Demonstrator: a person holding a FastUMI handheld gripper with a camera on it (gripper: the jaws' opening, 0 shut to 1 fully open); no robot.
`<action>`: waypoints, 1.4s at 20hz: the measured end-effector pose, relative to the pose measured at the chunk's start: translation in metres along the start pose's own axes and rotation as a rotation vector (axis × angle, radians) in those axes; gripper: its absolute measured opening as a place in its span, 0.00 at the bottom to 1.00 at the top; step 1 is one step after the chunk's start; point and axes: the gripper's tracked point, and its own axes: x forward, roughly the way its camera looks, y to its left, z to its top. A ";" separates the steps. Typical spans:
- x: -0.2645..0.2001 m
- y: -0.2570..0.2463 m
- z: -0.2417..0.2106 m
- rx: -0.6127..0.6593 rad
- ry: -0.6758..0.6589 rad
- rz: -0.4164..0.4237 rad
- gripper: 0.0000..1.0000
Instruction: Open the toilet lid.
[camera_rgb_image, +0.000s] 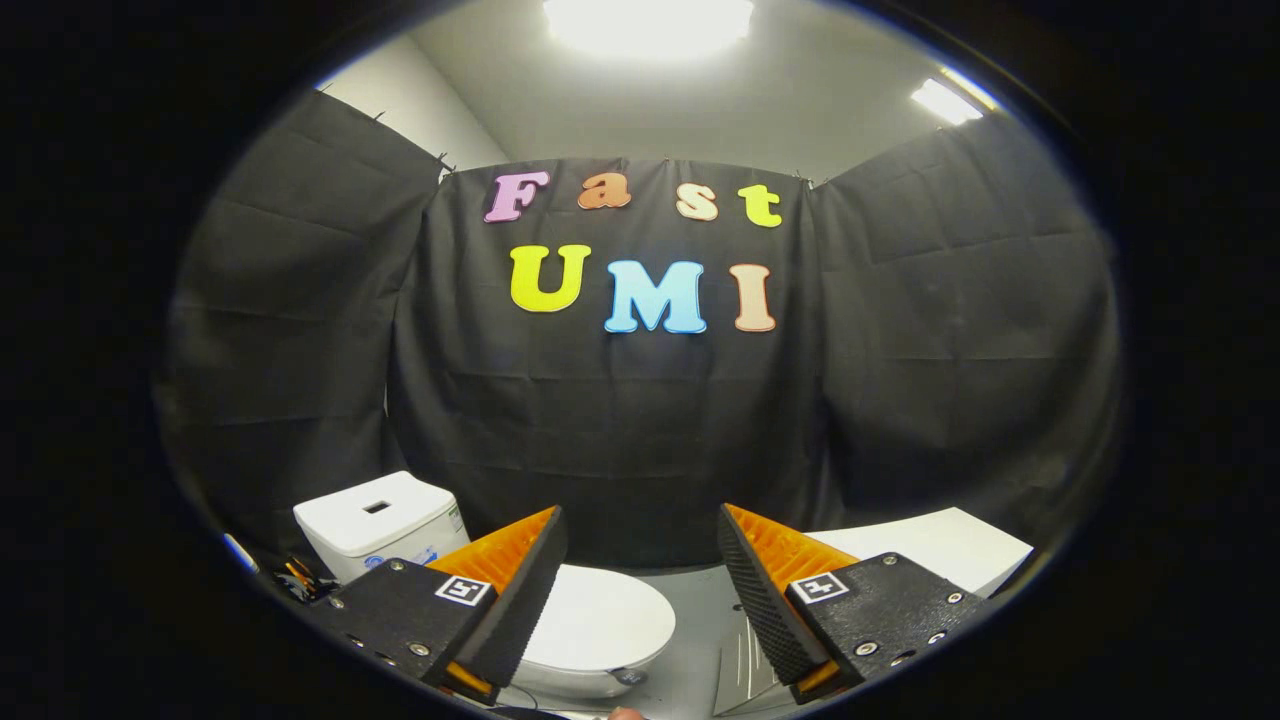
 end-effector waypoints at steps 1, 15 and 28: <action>0.000 -0.003 0.000 -0.008 -0.008 -0.011 0.93; 0.022 -0.008 -0.066 0.198 0.051 -0.022 0.93; 0.028 -0.014 -0.170 0.342 0.267 -0.073 0.96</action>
